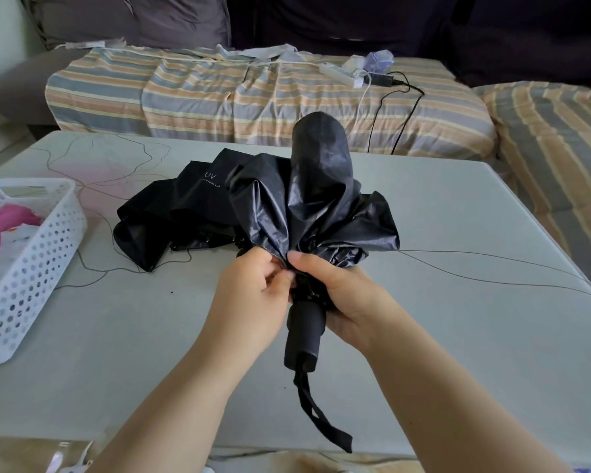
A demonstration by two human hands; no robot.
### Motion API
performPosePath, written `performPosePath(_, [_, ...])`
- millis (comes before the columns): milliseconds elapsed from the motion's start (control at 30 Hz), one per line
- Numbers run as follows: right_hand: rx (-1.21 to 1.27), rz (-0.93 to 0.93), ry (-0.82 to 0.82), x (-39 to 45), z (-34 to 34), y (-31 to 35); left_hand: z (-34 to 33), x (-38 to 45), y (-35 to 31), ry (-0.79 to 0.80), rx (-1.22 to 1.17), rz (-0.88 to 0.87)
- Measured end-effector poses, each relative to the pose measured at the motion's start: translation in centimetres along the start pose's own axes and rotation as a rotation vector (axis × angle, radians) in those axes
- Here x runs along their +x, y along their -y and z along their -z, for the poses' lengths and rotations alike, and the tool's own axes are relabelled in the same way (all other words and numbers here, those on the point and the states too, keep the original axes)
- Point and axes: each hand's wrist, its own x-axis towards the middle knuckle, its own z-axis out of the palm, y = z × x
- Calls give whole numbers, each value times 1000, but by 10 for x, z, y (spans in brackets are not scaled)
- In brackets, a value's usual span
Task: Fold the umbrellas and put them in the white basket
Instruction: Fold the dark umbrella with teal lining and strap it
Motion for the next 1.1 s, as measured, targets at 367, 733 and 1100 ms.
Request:
performPosePath(367, [78, -30, -50, 8, 9, -2, 2, 2, -2, -49, -214, 123])
performPosePath(733, [83, 69, 58, 9, 14, -4, 3, 1, 0, -102, -165, 59])
performPosePath(1100, [72, 20, 154, 3, 8, -4, 9, 6, 2, 35, -413, 150])
